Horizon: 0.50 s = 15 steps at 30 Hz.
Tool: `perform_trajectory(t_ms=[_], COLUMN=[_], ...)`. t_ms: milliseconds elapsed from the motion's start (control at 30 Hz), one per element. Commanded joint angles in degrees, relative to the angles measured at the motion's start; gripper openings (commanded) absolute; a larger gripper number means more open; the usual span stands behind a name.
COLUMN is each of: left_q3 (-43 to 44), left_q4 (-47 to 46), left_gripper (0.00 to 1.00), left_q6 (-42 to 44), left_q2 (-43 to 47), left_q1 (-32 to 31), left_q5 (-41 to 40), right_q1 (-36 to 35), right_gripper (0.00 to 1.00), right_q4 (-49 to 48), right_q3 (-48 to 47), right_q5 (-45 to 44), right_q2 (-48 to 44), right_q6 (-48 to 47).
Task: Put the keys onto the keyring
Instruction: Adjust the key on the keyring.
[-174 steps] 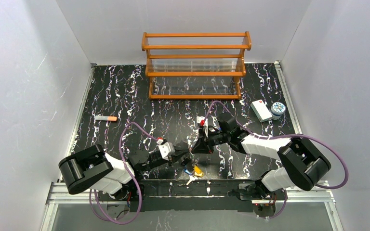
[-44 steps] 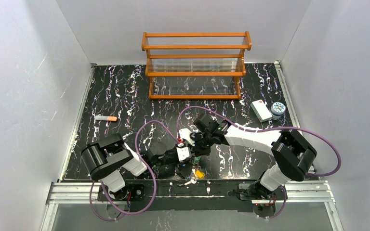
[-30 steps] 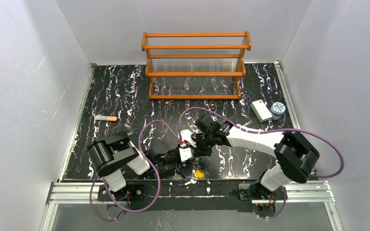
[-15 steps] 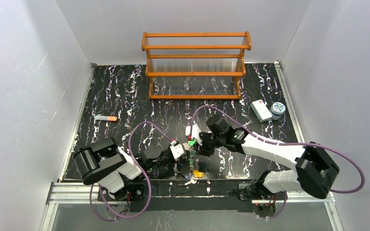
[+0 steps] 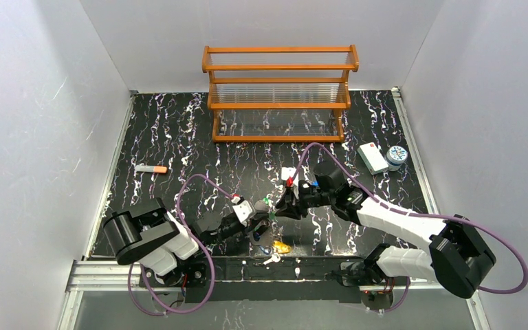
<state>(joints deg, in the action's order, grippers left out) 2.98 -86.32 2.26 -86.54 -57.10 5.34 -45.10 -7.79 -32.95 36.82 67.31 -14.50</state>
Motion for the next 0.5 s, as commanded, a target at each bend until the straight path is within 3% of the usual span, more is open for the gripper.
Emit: perform_trajectory(t_ms=[0,467], left_q3=[-0.09,-1.01], left_q4=[-16.11,-16.13], left_gripper=[0.00,0.00], left_q6=[-0.39,-1.11], left_q2=[1.62,7.42], left_q1=[0.32,0.29], left_q5=[1.17,1.07], right_q1=[0.80,1.89], right_gripper=[0.36,0.35], right_q4=[-7.00,-9.07], right_q3=[1.27,1.76], right_q5=[3.35,2.62], right_q2=[-1.39,2.19], right_q6=[4.50,4.75])
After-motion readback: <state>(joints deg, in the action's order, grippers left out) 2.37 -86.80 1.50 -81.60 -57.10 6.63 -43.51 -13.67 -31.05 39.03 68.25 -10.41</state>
